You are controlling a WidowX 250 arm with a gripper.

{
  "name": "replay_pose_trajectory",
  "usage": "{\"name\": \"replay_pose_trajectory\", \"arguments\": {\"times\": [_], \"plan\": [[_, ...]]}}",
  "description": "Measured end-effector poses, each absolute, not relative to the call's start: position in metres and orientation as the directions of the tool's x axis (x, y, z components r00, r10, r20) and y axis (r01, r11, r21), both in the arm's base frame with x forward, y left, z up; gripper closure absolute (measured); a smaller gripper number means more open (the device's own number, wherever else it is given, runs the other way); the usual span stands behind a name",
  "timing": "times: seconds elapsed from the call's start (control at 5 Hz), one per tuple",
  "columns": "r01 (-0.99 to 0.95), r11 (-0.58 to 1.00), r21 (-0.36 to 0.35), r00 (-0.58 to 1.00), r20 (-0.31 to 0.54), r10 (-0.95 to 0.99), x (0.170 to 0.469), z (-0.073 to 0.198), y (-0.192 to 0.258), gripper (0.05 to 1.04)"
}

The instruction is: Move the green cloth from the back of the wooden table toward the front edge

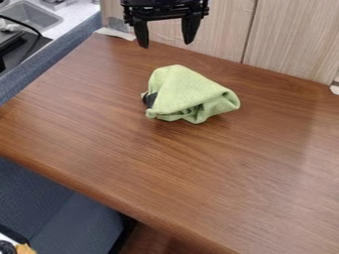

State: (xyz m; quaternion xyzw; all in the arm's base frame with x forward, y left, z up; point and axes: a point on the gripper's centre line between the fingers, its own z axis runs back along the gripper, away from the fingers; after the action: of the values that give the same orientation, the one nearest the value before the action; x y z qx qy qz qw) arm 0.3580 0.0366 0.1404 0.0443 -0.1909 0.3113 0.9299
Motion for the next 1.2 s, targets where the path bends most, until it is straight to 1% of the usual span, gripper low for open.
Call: {"name": "replay_pose_trajectory", "arguments": {"times": [0.2, 0.6, 0.8, 1.0, 1.2], "plan": [[-0.599, 0.801, -0.016, 0.745, 0.354, 0.565, 0.358, 0.127, 0.036, 0.083], [-0.597, 0.802, 0.004, 0.762, 0.317, 0.565, 0.375, 0.099, 0.034, 0.083], [-0.588, 0.809, 0.011, 0.778, 0.284, 0.561, 0.381, 0.083, 0.031, 0.083], [-0.579, 0.815, 0.016, 0.795, 0.234, 0.56, 0.386, 0.066, 0.028, 0.083], [-0.585, 0.811, 0.006, 0.798, 0.181, 0.574, 0.389, 0.049, 0.034, 0.083]]}}
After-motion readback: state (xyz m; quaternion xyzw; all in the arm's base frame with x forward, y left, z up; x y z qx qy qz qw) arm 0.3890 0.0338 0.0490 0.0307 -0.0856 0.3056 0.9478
